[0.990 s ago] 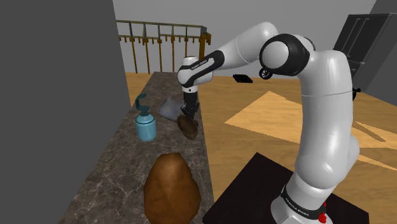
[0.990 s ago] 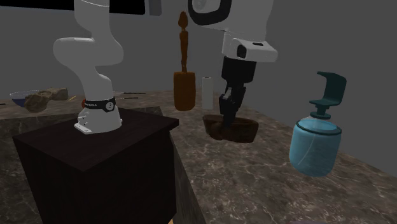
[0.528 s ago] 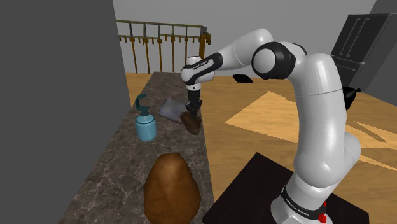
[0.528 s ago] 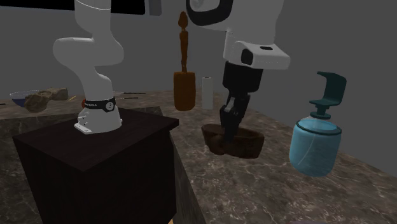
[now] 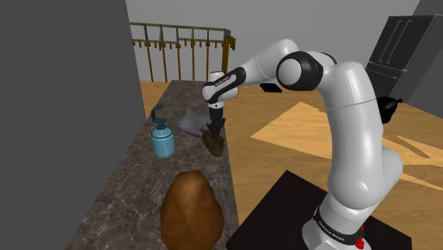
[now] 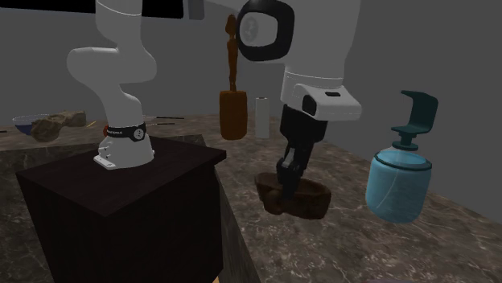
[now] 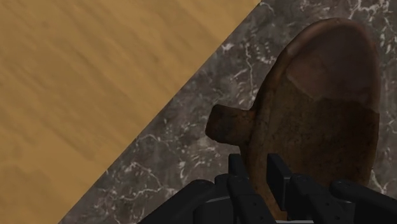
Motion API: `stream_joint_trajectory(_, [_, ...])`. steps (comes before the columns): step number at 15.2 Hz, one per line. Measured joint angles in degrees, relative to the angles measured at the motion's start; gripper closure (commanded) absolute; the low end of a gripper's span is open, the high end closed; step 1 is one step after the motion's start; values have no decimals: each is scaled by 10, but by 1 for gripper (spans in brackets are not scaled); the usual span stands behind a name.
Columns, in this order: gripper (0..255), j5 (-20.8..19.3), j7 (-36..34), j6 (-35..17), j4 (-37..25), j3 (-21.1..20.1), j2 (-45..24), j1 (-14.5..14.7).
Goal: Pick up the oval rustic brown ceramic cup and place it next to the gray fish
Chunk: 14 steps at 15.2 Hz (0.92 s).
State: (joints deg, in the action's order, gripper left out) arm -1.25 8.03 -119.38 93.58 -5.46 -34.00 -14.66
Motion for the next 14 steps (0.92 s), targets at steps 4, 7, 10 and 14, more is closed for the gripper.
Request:
stream_joint_trajectory(4, [255,-1,0,-21,3,1,-18,1])
stream_joint_trajectory(7, [255,-3,0,-36,3,2,-33,1])
stream_joint_trajectory(10, [255,-4,-1,-51,3,3,-48,3])
stream_joint_trajectory(14, [255,-5,0,-64,2,4,-59,2])
